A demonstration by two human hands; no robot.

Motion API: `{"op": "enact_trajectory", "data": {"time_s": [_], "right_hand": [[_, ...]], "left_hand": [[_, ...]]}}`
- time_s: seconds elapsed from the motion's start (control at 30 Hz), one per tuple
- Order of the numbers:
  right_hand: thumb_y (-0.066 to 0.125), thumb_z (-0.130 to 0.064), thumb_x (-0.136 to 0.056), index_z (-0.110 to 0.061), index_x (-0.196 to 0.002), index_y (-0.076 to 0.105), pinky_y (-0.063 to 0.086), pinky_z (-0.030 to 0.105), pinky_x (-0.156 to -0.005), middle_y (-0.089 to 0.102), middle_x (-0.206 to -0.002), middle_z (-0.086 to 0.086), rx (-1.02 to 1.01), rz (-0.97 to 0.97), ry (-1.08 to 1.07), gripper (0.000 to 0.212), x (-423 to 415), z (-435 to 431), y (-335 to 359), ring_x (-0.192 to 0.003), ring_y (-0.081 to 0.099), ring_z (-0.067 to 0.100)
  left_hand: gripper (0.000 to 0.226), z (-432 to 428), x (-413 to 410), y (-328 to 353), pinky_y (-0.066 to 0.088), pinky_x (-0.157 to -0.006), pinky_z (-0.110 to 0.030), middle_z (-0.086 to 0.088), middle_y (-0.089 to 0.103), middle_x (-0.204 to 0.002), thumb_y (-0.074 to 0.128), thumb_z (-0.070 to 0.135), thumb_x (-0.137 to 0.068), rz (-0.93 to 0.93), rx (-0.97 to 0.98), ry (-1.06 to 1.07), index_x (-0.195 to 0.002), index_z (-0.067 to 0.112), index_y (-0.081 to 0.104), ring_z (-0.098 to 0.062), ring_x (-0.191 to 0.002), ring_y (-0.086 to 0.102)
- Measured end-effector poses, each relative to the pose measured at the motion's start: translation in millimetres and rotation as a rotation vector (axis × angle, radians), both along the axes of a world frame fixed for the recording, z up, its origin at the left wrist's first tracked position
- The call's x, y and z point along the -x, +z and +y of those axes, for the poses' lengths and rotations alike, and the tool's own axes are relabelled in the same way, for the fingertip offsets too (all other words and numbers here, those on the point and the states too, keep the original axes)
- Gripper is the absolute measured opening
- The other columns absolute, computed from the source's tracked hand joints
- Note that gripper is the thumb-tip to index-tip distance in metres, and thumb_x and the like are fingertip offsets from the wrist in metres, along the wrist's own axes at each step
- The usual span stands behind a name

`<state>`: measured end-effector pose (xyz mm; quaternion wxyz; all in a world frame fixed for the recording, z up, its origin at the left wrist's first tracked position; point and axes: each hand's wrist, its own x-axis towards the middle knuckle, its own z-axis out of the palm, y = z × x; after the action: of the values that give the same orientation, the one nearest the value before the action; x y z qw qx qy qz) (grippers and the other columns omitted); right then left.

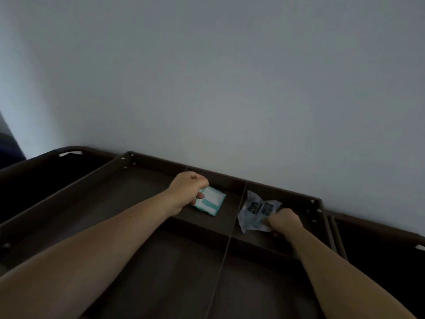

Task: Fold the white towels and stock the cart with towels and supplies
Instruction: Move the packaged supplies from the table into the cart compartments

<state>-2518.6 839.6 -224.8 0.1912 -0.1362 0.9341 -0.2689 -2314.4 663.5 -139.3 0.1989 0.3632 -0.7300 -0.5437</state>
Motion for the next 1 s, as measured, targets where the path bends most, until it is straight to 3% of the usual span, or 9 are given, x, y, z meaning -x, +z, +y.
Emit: {"op": "enact_trajectory", "data": {"time_s": [0.1,0.2,0.27,0.33,0.6,0.7,0.77,0.87,1.0], "right_hand": [[0.067,-0.022,-0.088,-0.006,-0.090,0.060,0.057,0.039,-0.085,0.065,-0.087,0.012,-0.092,0.011,0.036,0.018,-4.0,-4.0,0.7,-0.082,0.065,0.026],[0.068,-0.032,-0.086,-0.006,-0.112,0.055,0.052,0.043,-0.095,0.061,-0.108,0.013,-0.215,0.023,0.082,0.039,-16.1,-5.5,17.6,-0.100,0.061,0.032],[0.065,-0.041,-0.087,-0.009,-0.130,0.051,0.047,0.046,-0.101,0.053,-0.128,0.018,-0.272,0.183,0.054,0.056,-29.8,-12.8,36.1,-0.115,0.053,0.038],[0.060,-0.048,-0.090,-0.007,-0.136,0.047,0.040,0.049,-0.104,0.045,-0.138,0.020,-0.268,0.358,0.065,0.063,-56.7,-32.5,61.6,-0.126,0.044,0.040],[0.060,-0.065,-0.083,-0.018,-0.134,0.052,0.044,0.051,-0.103,0.048,-0.137,0.011,-0.176,0.429,0.583,0.070,-274.9,-168.9,96.2,-0.127,0.046,0.035],[0.057,-0.070,-0.083,-0.020,-0.143,0.046,0.040,0.052,-0.107,0.043,-0.147,0.009,-0.127,0.404,0.741,0.079,-364.0,-216.8,96.8,-0.135,0.041,0.034],[0.055,-0.069,-0.085,-0.019,-0.146,0.043,0.039,0.054,-0.108,0.042,-0.150,0.008,-0.069,0.410,0.832,0.080,-416.5,-246.3,96.6,-0.137,0.040,0.033],[0.055,-0.068,-0.087,-0.019,-0.146,0.042,0.040,0.054,-0.108,0.044,-0.149,0.008,-0.030,0.429,0.970,0.079,-487.3,-284.5,97.4,-0.136,0.043,0.032],[0.052,-0.065,-0.091,-0.021,-0.150,0.038,0.034,0.054,-0.112,0.036,-0.154,0.005,-0.040,0.525,1.118,0.075,-560.9,-333.5,95.0,-0.142,0.034,0.029]], "left_hand": [[0.010,-4.2,-32.6,1.8,0.046,-0.059,-0.030,-0.009,0.071,-0.099,0.064,0.022,-0.089,-0.020,0.049,0.062,-0.095,0.016,0.068,-0.018,-0.081,0.070],[0.006,-14.2,-67.6,9.0,0.046,-0.062,-0.030,-0.009,0.070,-0.089,0.065,0.020,-0.088,-0.029,0.110,0.112,-0.083,0.019,0.068,-0.022,-0.079,0.065],[0.005,-25.8,-92.0,13.2,0.048,-0.071,-0.029,-0.002,0.069,-0.086,0.067,0.021,-0.087,-0.026,0.162,0.132,-0.085,0.018,0.070,-0.020,-0.084,0.064],[0.012,-36.9,-121.1,17.5,0.048,-0.074,-0.029,0.001,0.067,-0.091,0.067,0.024,-0.088,-0.038,0.220,0.151,-0.097,0.017,0.070,-0.016,-0.089,0.062],[0.022,-101.0,-307.6,4.3,0.053,-0.090,-0.038,0.002,0.065,-0.104,0.065,0.032,-0.089,-0.153,0.275,0.225,-0.108,0.022,0.064,-0.016,-0.095,0.062],[0.046,-131.3,-404.8,2.7,0.055,-0.091,-0.043,0.000,0.060,-0.116,0.061,0.045,-0.081,-0.319,0.378,0.235,-0.122,0.024,0.061,-0.021,-0.104,0.060],[0.049,-150.9,-463.5,2.5,0.054,-0.089,-0.040,-0.001,0.060,-0.114,0.057,0.048,-0.075,-0.421,0.441,0.285,-0.117,0.024,0.063,-0.025,-0.105,0.060],[0.039,-171.5,-540.5,-4.5,0.042,-0.093,-0.029,0.002,0.052,-0.122,0.060,0.041,-0.089,-0.557,0.487,0.385,-0.123,0.023,0.060,-0.024,-0.118,0.052],[0.050,-204.7,-616.8,-26.8,0.047,-0.102,-0.043,0.002,0.049,-0.131,0.057,0.049,-0.086,-0.601,0.424,0.494,-0.130,0.026,0.055,-0.023,-0.121,0.048]]}}
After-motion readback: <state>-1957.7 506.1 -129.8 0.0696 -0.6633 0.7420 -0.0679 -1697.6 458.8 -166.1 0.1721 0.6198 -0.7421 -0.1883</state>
